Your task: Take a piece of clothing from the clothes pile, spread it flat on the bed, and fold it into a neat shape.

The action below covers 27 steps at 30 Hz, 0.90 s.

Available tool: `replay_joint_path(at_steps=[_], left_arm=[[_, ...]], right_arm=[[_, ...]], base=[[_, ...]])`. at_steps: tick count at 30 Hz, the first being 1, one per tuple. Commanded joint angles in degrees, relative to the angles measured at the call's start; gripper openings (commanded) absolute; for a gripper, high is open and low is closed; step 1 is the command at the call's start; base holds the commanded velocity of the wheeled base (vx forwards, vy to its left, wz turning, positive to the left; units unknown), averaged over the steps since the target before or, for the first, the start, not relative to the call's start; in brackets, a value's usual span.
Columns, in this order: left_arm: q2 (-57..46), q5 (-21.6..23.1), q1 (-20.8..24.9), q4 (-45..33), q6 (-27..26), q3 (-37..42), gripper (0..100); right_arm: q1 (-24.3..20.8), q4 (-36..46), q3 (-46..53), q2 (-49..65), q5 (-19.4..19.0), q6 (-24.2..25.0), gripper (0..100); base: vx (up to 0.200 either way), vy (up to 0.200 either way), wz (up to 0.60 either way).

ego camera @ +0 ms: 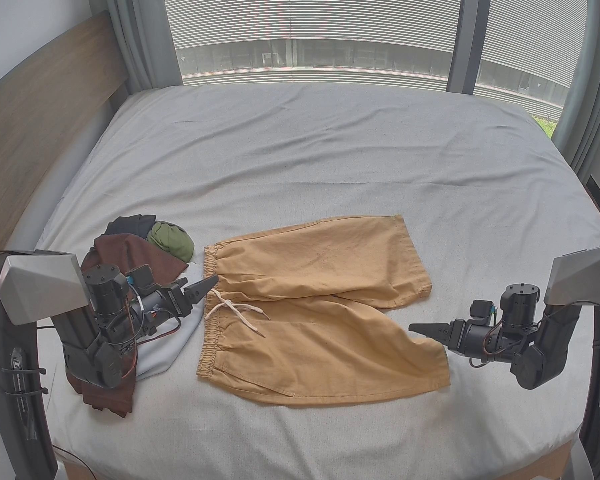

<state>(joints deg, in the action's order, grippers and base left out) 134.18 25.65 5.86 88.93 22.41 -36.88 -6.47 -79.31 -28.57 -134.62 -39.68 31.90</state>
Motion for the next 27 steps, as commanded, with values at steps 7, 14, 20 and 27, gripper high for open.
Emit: replay_joint_path(at_steps=[7, 14, 20, 27], left_arm=[[0.5, 0.0, 0.0, 0.0, 0.0, -0.3, 100], [0.8, -0.1, 0.1, 0.0, 0.0, -0.3, 100], [0.8, -0.1, 0.1, 0.1, -0.1, -0.4, 100], [0.9, -0.1, 0.1, 0.0, -0.1, -0.3, 100]], right_arm=[[-1.4, -4.7, -0.8, -0.1, -2.2, 8.4, 100], [0.3, -4.2, -1.9, -1.3, -1.8, 8.1, 100], [4.2, -4.0, -3.6, -5.0, -1.8, 6.4, 100], [4.5, -3.8, -3.2, -5.5, -2.0, 6.4, 100]], base=[[0.000, 0.000, 0.00], [0.000, 0.000, 0.00], [0.000, 0.000, 0.00], [0.000, 0.000, 0.00]])
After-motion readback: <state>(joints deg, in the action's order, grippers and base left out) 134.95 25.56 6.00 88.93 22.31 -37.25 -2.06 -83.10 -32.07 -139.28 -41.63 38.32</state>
